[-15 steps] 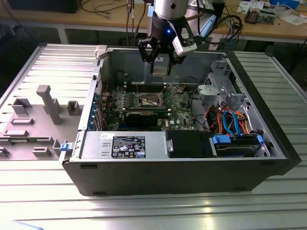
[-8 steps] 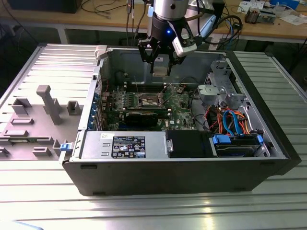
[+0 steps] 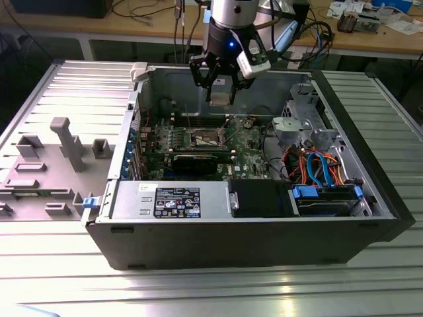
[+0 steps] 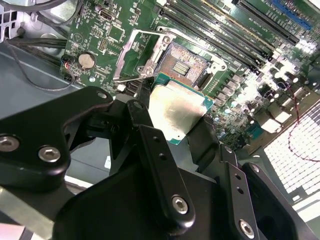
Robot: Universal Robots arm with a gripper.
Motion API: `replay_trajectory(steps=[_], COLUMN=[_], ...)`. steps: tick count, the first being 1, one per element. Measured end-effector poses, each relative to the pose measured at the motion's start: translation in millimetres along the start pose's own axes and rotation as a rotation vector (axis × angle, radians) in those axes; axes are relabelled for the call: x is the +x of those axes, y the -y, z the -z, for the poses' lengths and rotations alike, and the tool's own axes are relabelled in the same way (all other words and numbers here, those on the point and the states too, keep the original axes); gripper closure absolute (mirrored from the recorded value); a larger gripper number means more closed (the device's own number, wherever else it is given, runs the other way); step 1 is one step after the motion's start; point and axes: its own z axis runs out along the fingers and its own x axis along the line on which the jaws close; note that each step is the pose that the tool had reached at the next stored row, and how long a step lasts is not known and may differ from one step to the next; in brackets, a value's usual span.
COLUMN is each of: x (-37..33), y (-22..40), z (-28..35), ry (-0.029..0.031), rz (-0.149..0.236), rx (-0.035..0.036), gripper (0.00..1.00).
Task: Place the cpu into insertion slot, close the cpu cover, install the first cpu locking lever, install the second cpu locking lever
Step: 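Place the cpu into insertion slot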
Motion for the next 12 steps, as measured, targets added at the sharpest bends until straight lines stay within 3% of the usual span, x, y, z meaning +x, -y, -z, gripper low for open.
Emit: replay_trajectory(steps=[1,2,3,4,12], x=[0.1,0.3,0.4,0.4,7.1], y=[0.0,0.0,0.0,0.0,0.0], z=[0.0,0.0,0.0,-0.1,-4.8], ry=[-0.0003,-0.0008,-0.0012,-0.0014,-0.0022], rz=[0.005,0.012,0.017,0.021,0.038], rx=[0.0109,0.0353,0.0487,0.0557,0.0566], gripper=[0.45,0.45,0.45,0.45,0.45])
